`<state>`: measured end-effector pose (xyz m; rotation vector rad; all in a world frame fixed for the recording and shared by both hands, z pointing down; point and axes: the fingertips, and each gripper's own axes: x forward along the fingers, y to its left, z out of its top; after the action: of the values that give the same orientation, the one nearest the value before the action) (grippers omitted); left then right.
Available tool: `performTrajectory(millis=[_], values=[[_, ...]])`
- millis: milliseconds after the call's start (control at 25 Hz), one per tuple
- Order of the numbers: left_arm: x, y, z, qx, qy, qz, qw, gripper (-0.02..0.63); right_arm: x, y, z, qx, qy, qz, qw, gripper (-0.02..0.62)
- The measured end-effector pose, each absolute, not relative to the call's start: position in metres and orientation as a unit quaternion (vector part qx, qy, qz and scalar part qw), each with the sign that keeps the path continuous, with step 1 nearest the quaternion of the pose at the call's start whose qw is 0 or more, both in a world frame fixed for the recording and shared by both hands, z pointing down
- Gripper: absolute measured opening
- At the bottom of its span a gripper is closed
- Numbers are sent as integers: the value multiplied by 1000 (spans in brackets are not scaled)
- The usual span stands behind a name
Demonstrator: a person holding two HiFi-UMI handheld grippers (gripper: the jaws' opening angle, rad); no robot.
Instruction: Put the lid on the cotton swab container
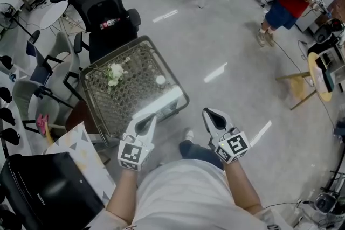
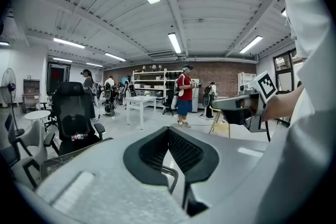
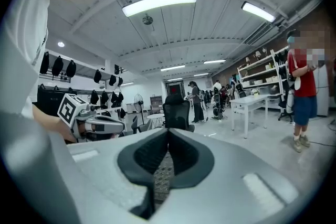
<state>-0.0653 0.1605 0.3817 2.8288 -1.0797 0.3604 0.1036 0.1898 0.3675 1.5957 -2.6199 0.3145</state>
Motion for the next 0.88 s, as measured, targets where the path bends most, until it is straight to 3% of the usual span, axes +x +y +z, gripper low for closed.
performTrajectory(millis=[600,880], values=[[23,72,395,900,-401,152,79,8,206,99,382,483,-865,134,20,3],[29,58,404,886,-424,166,91,8,210,72,390,456,-877,150,19,3]])
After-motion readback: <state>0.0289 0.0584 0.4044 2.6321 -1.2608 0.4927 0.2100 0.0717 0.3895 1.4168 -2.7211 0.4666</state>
